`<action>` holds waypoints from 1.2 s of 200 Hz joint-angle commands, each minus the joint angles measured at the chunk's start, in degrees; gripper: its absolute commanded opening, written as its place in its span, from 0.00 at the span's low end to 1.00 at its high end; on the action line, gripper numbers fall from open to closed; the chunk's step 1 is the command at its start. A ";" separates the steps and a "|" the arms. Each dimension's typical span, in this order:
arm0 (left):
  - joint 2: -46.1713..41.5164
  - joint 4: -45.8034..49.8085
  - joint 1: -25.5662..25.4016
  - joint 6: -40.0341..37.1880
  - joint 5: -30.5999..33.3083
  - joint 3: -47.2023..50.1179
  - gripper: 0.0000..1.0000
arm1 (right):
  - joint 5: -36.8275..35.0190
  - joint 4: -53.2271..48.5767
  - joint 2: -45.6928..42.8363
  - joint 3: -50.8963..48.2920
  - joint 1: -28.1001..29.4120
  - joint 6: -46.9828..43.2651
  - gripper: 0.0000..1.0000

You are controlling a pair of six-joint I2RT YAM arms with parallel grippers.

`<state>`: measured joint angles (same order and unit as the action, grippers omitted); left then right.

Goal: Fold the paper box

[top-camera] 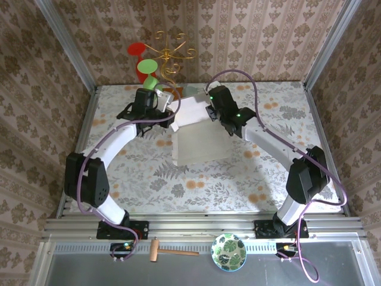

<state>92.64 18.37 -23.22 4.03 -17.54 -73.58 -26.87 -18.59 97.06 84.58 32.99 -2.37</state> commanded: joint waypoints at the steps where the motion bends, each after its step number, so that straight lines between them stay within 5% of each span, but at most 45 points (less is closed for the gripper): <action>1: 1.84 4.24 -2.30 4.09 11.05 -2.97 0.00 | -10.88 -9.09 2.06 3.55 0.39 7.82 0.00; 51: 3.53 6.52 -5.81 8.76 22.49 -3.79 0.00 | -11.22 -16.21 3.80 7.35 1.28 15.94 0.00; 145: 6.39 7.29 -7.08 9.94 20.78 -4.86 0.00 | -15.98 -12.52 5.20 2.26 3.57 11.33 0.00; 200: 7.32 8.80 -7.36 10.27 20.79 -6.14 0.00 | -21.96 -17.49 9.79 7.40 4.16 13.14 0.00; 240: 8.32 8.62 -7.28 10.96 20.04 -5.97 0.00 | -17.66 -15.67 8.48 5.80 4.27 13.38 0.00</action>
<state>99.50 24.97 -30.68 15.00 -0.54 -78.22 -41.76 -31.70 106.13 90.30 37.01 10.94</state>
